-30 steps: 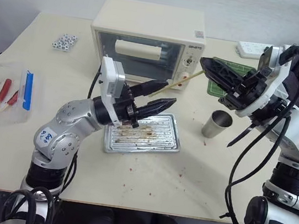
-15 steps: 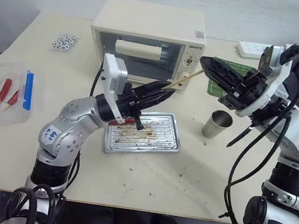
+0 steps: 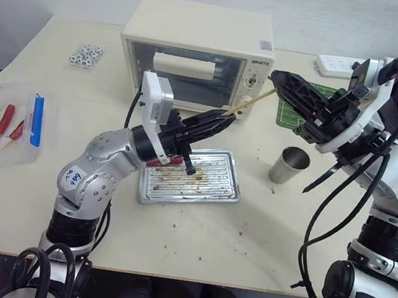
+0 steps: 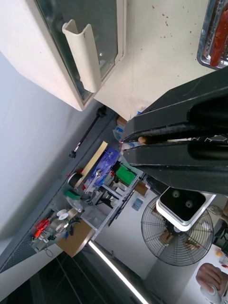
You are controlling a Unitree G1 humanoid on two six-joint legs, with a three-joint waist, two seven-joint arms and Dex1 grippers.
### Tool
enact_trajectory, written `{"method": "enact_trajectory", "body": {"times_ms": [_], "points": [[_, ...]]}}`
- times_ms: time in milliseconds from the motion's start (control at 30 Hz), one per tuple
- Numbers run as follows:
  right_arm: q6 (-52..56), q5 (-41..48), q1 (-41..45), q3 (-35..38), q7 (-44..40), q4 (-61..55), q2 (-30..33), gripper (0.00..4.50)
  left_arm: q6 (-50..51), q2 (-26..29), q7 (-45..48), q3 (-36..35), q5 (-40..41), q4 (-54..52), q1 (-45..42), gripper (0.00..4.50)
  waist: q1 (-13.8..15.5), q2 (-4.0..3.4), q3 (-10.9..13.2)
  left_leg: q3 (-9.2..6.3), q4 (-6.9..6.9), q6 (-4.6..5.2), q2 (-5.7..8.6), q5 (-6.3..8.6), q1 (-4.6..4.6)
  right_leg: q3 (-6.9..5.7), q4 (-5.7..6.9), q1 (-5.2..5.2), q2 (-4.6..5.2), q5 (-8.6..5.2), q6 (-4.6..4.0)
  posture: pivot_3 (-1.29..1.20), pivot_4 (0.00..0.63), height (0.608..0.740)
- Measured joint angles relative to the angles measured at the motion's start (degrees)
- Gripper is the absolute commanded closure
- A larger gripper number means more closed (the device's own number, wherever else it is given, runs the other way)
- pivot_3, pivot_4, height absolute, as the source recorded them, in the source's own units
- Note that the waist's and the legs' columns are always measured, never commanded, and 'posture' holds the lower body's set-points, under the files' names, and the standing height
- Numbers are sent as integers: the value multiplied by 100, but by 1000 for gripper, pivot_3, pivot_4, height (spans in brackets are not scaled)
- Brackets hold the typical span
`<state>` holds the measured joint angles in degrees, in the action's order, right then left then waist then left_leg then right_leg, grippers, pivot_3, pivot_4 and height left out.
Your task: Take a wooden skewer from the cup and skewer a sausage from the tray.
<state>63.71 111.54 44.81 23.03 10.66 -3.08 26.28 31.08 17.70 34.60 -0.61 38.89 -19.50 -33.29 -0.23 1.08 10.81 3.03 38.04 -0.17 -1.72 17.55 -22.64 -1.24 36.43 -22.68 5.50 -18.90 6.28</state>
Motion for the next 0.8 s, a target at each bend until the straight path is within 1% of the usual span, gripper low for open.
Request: {"method": "enact_trajectory", "body": {"times_ms": [100,167,200,233,300,433,533,567,600,633,667,733,767,800], "points": [[106,0,-1,-51,-123,-2,218,3744,4,55,-14,-35,-10,-5,-11,4500,2,0,0,-1,0,0,0,0,-6,-1,-1,-4,0,0,0,0,150,740],[194,0,0,-53,-228,1,314,3189,4,189,-40,-168,-21,-4,-10,4500,-8,0,0,-2,0,0,-1,0,-7,-1,-2,-7,0,0,0,0,150,740],[273,1,23,-59,-340,29,375,2748,11,313,-61,-246,-38,-3,-7,4500,-13,-1,1,-2,-2,0,-2,0,-7,-1,-2,-8,-1,0,0,0,150,740],[332,2,122,-113,-427,101,465,2504,20,441,-67,-334,-42,-3,8,4500,-21,-5,3,-1,-2,0,-2,0,-10,0,0,-13,-1,0,0,0,150,740],[403,7,331,-198,-551,185,654,1849,57,660,-69,-519,-34,-24,64,4500,-24,-8,5,-1,-1,1,-3,-1,-10,-1,0,-16,-1,0,-1,0,150,740],[497,-106,705,-545,-825,491,1164,599,261,1271,-72,-1072,36,-107,387,4500,-37,-8,5,-3,-4,1,-3,-1,-14,-2,-4,-18,1,0,-1,0,150,740],[577,-829,983,-946,-1451,686,1305,599,468,1748,-22,-1466,183,-413,780,4500,-63,-9,6,-1,-2,2,0,0,-31,0,-11,-32,7,1,2,0,150,740],[583,-1403,1164,-1253,-1908,671,1391,599,588,2031,32,-1689,284,-603,1063,4500,-113,-9,6,1,-3,2,1,0,-51,3,-6,-58,8,2,3,0,150,740],[571,-1822,1260,-1447,-2252,638,1495,599,675,2191,66,-1850,340,-697,1229,4500,-119,-9,6,0,-2,0,2,-1,-63,4,-1,-72,11,2,3,0,150,740],[408,-2523,1372,-1824,-2825,530,1618,599,758,2381,105,-2100,388,-821,1493,4500,-123,-9,6,0,-4,0,1,-1,-69,3,-2,-81,9,2,3,0,150,740],[327,-2888,1411,-2025,-3111,475,1673,599,797,2466,121,-2210,398,-875,1609,4500,-125,-9,6,0,-6,0,1,-1,-69,2,-3,-82,8,1,2,0,150,740],[-273,-4198,1583,-2872,-4136,321,1787,599,867,2687,163,-2576,455,-1051,2023,4500,-130,-9,6,3,-9,0,2,-1,-70,3,-2,-88,9,1,2,0,150,740],[-687,-4926,1701,-3394,-4594,286,1775,599,894,2806,222,-2834,452,-1182,2369,4500,-167,-9,6,14,-12,1,1,0,-69,13,-1,-95,10,1,2,0,150,740],[-951,-5382,1765,-3680,-4863,303,1749,599,899,2856,266,-2972,446,-1243,2600,4500,-180,-9,6,26,-13,3,2,1,-69,18,2,-102,11,1,2,0,150,740]]}}
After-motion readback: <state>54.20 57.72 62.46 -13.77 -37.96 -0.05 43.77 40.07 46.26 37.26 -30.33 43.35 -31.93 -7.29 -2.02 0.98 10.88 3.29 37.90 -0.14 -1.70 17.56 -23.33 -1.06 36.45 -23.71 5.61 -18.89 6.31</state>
